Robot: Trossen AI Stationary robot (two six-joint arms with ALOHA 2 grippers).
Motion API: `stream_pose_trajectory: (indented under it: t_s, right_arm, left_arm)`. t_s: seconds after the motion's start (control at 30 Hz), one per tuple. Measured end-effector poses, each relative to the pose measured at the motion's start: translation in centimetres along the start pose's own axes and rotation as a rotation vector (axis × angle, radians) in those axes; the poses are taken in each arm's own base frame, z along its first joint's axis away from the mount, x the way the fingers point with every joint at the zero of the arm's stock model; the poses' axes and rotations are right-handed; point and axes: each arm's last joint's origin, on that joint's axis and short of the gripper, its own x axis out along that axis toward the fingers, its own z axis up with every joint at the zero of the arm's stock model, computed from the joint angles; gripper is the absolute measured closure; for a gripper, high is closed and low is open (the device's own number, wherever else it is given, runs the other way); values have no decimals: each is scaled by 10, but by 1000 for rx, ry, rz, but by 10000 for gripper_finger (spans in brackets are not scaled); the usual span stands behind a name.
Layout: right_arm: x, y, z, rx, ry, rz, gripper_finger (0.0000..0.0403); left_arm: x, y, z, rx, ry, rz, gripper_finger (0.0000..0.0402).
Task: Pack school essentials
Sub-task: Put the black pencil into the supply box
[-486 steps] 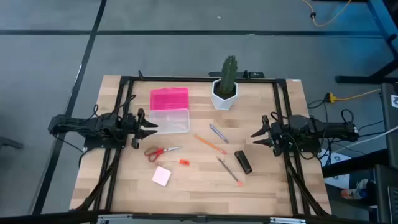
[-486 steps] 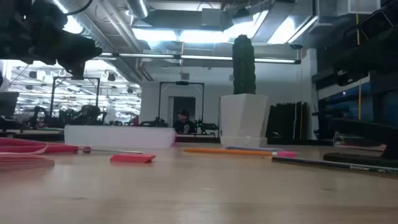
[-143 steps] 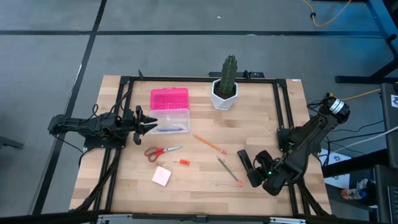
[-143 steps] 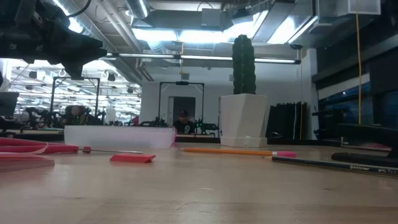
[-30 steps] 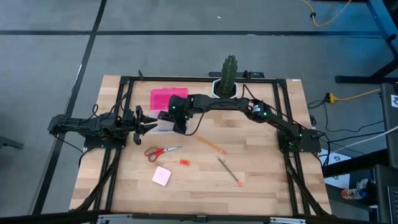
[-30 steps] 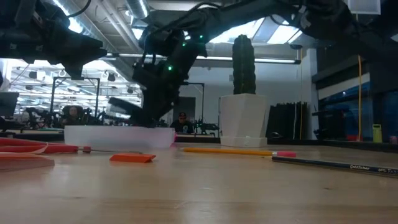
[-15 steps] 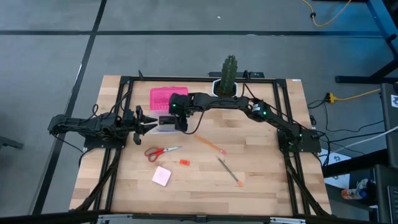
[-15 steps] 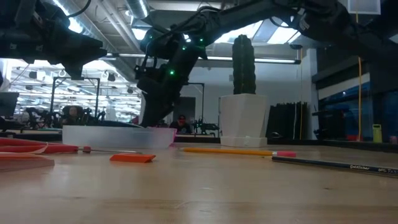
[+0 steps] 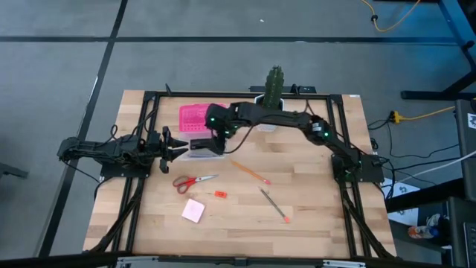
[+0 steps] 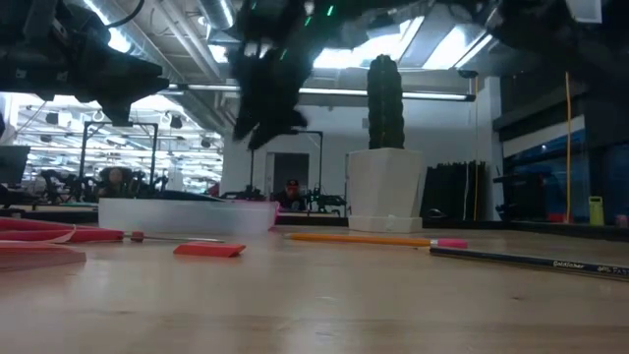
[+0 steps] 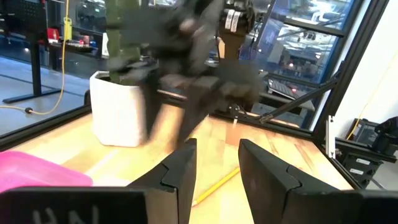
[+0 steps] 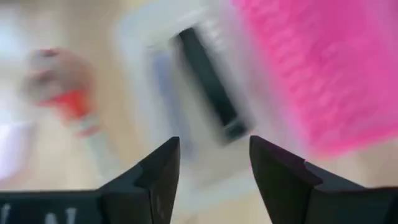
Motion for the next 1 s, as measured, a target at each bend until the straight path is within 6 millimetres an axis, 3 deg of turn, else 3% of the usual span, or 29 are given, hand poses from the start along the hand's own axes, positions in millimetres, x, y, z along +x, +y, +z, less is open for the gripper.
stream_pose_trajectory:
  t_s: [0.1,0.27,0.47,0.73,0.87,1.0]
  right_arm:
    - [-28,13,-20,133,169,16,221]
    - [-67,40,-59,208,412,-153,228]
    - [-90,83,-82,105,404,-71,228]
    - [-125,110,-136,139,459,-104,228]
    - [-129,115,-174,208,428,-128,228]
    - [-111,121,-210,227,296,-66,228]
  left_arm:
    - [0,0,0,-4,4,1,288]
    - [0,0,0,-18,4,1,288]
    - [0,0,-1,-18,11,3,288]
    - [0,0,-1,-20,17,-18,288]
    - [0,0,-1,-23,17,-18,288]
    - [0,0,-1,-23,18,-18,288]
